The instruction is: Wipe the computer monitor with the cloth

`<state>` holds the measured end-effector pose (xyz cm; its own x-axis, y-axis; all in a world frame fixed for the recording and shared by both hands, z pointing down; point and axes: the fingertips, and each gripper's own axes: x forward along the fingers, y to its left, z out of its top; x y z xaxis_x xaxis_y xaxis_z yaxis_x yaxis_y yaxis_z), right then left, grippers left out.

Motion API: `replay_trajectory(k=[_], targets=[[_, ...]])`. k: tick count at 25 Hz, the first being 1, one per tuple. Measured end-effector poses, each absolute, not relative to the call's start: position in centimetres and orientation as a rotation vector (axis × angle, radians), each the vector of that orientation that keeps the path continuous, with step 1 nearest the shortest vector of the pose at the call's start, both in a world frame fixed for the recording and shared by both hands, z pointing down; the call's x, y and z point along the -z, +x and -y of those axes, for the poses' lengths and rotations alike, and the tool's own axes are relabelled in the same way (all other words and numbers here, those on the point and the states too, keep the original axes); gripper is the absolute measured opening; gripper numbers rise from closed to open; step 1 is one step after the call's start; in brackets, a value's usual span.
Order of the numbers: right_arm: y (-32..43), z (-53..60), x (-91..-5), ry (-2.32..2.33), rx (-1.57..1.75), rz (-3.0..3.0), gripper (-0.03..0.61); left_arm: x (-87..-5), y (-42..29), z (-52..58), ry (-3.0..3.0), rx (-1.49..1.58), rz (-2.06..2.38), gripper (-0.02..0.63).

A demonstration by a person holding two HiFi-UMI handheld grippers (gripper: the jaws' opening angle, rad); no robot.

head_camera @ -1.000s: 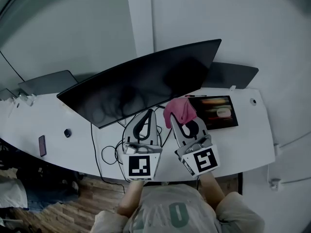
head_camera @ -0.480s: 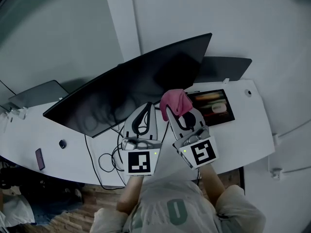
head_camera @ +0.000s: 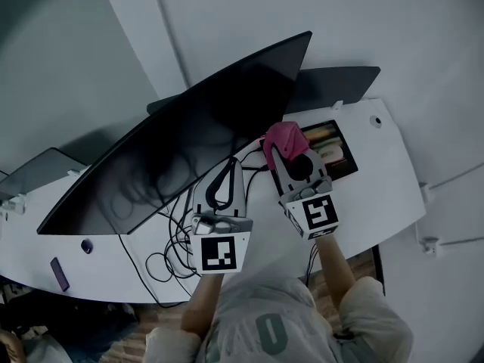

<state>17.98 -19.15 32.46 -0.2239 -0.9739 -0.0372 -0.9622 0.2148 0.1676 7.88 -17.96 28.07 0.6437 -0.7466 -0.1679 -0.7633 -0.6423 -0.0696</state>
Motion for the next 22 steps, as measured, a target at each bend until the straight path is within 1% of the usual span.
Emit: replay_trajectory(k=[7,11,13,17,20,22], targets=[[25.4,24.3,-40.9,2.080,-0.025,2.233,0.054,-31.7,11.8,20.9,-2.807,-0.149,-1.183,0.015],[28.2,26.6,-45.6,2.123,-0.139,2.154,0.054,-34.0,13.1,22.4,-2.763,-0.005,-1.084,0.015],[29.1,27.7,-47.6,2.132,-0.191,2.132,0.054,-35.3,13.4,23.3,-2.757,0.048,-1.066,0.015],[29.5,29.3,-50.7,2.131,-0.286,2.122,0.054,-37.5,13.6,24.9,-2.861,-0.050,-1.182,0.015],[29.6,30.2,-52.3,2.153,-0.384,2.139,0.054,-38.5,14.2,25.2,-2.795,0.097,-1.075,0.015],[29.7,30.5,-53.1,2.171,-0.446,2.144,0.054,-39.0,14.4,25.2,-2.786,0.138,-1.051,0.015]])
